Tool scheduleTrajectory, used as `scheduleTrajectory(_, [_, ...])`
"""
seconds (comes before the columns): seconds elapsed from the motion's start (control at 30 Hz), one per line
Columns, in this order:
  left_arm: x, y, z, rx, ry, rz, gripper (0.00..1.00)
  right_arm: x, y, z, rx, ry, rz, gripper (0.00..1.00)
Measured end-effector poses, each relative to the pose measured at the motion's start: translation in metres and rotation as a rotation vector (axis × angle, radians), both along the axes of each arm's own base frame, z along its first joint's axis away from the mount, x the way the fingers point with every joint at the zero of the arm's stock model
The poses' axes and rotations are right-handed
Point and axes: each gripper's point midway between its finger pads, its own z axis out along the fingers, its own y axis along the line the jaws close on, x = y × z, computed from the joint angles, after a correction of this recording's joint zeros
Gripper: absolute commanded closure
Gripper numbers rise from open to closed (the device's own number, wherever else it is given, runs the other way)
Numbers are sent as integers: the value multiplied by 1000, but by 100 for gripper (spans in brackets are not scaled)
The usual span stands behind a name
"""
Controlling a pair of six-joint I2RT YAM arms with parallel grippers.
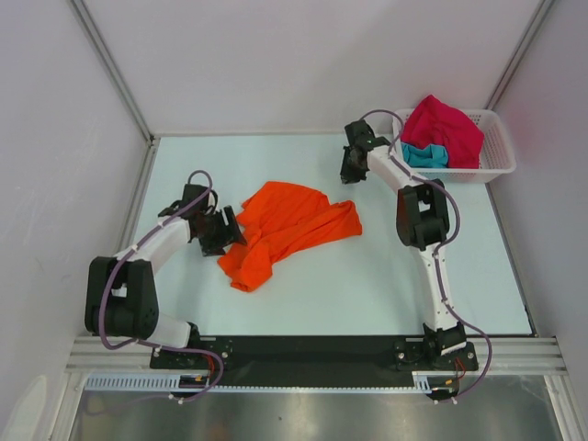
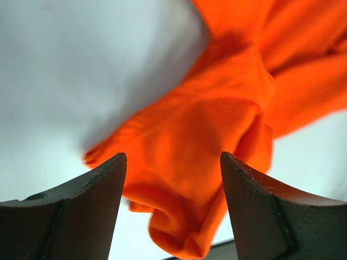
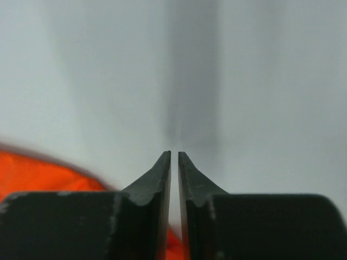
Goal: Fold and stack the t-shirts
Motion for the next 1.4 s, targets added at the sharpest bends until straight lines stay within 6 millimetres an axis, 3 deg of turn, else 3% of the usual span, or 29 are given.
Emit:
scheduleTrajectory(0.17, [5, 29, -3, 162, 1, 74, 24, -41, 8, 6, -22, 48, 55, 61])
scheduleTrajectory(0.37, [-2, 48, -10, 264, 34, 114, 24, -84, 13, 23, -33, 65, 100, 58])
scheduleTrajectory(0.5, [-4, 48, -16, 265, 63, 116, 24, -96, 5, 32, -35, 56, 93, 58])
scheduleTrajectory(0.73, [-9, 29, -30, 169, 97, 119, 27, -111, -15, 27, -65, 76, 77, 58])
scheduleTrajectory(0.8, [-15, 25, -35, 151, 114, 117, 35, -113, -21, 23, -68, 84, 70, 58])
scheduleTrajectory(0.83, [-16, 24, -37, 151, 118, 115, 49, -114, -24, 21, -70, 89, 65, 58])
scheduleTrajectory(0.87, [-16, 23, -36, 143, 116, 119, 99, -115, -27, 18, -72, 94, 60, 58])
scheduleTrajectory(1.13, [-16, 11, -36, 92, 116, 108, 100, -119, -40, 2, -67, 114, 40, 59])
scheduleTrajectory(1.2, [-17, 11, -35, 93, 114, 106, 100, -119, -40, 0, -61, 114, 40, 62])
scheduleTrajectory(1.27, [-18, 11, -31, 95, 111, 106, 100, -116, -38, -1, -51, 109, 43, 77])
scheduleTrajectory(1.3, [-17, 12, -28, 99, 104, 106, 100, -115, -37, -2, -47, 108, 47, 93])
scheduleTrajectory(1.33, [-16, 12, -22, 103, 95, 107, 100, -114, -36, -4, -39, 109, 52, 100])
scheduleTrajectory(1.4, [-10, 13, -11, 110, 67, 112, 100, -114, -32, -7, -25, 116, 61, 100])
